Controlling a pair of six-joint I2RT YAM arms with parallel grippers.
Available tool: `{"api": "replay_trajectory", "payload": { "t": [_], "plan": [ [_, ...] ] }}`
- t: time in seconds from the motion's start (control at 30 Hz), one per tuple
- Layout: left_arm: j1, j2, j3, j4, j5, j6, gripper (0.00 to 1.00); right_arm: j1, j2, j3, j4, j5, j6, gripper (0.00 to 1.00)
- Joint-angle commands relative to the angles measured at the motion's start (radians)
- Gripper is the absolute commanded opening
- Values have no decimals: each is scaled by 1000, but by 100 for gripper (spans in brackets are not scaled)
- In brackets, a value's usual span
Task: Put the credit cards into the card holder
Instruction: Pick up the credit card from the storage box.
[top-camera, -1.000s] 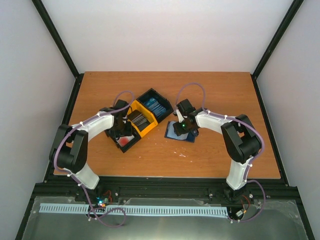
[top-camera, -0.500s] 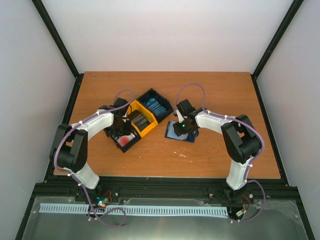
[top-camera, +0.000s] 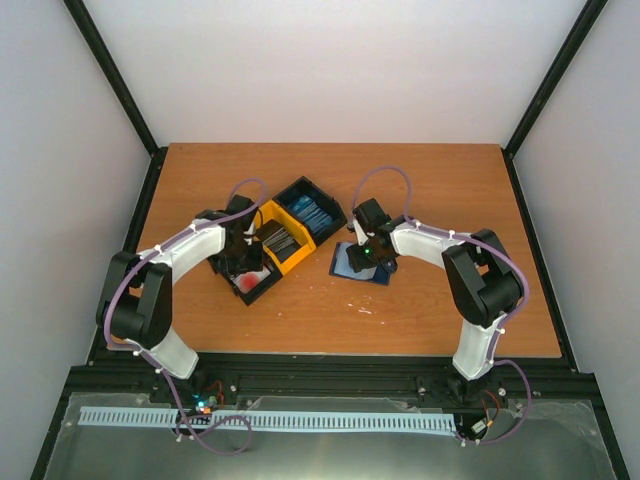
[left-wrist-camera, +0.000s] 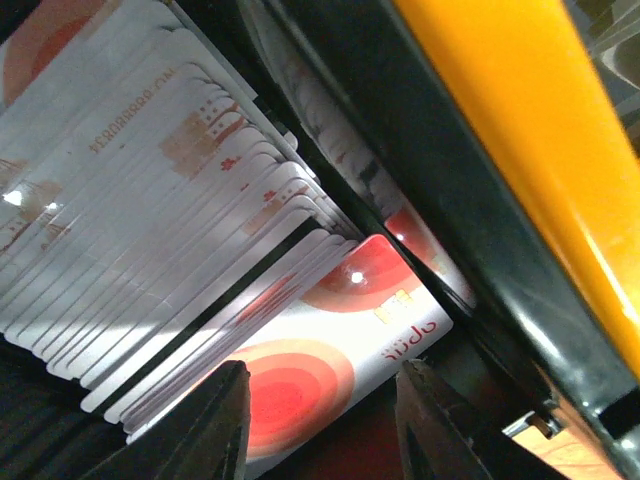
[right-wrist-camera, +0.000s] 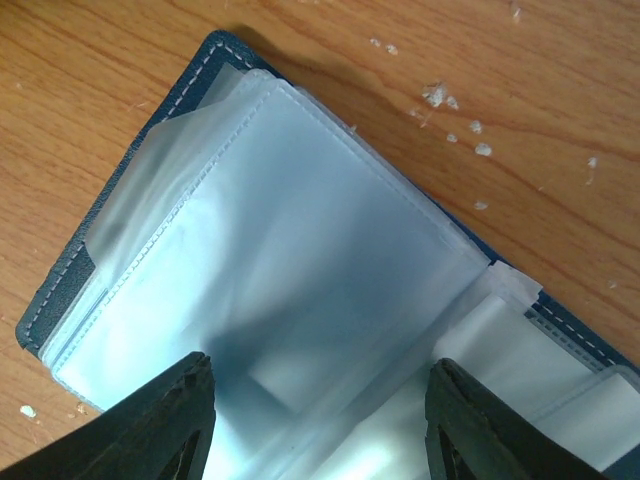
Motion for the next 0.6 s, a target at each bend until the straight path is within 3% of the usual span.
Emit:
{"api": "replay_trajectory", "payload": {
  "t": [0.0,0.57],
  "plan": [
    [1,-5,9,14,-49,3,42,-3,-11,-16,-37,16,10,58],
    [1,57,-14,62,-61,37,38,-3,-26,-31,-41,32,19,58]
  ]
}}
